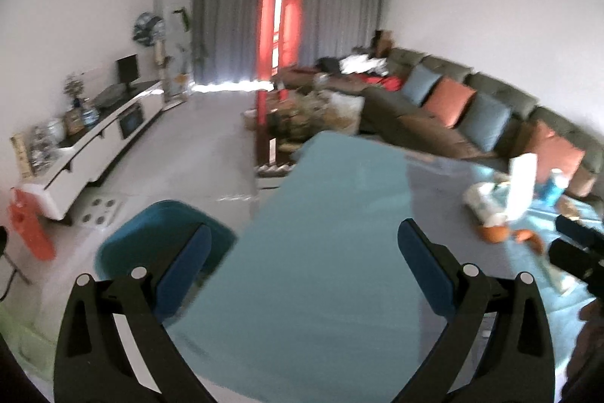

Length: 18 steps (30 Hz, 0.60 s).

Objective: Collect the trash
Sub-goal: 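Bring both tools back over the table toward the paper cups and foam net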

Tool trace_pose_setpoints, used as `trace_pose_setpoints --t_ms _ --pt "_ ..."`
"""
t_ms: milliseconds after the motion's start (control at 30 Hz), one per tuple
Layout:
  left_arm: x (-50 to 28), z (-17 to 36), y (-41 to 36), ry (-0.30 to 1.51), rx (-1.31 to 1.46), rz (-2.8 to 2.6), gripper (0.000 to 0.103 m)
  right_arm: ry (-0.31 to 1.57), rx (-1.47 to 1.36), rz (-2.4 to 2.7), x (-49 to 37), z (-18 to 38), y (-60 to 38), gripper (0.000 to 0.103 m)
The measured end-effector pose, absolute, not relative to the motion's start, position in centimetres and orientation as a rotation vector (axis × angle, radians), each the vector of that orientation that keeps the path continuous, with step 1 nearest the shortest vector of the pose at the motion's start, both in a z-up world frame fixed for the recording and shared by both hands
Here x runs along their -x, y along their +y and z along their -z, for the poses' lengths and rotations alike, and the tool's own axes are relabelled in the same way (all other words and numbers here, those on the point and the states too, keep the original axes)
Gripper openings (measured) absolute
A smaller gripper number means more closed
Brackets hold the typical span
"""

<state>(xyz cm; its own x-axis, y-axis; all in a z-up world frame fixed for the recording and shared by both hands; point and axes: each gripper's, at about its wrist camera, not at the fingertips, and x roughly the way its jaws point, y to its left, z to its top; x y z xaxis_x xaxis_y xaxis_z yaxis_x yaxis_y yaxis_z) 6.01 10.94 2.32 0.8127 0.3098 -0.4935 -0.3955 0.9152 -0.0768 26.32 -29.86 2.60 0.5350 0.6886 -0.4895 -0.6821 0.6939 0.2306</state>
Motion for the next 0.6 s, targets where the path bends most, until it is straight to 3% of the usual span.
trace_pose_setpoints --t_ms 600 --pt "-5.5 -0.9 1.3 0.423 0.177 -0.039 0.098 0.424 -0.053 -0.413 -20.5 -0.6 -41.0 0.096"
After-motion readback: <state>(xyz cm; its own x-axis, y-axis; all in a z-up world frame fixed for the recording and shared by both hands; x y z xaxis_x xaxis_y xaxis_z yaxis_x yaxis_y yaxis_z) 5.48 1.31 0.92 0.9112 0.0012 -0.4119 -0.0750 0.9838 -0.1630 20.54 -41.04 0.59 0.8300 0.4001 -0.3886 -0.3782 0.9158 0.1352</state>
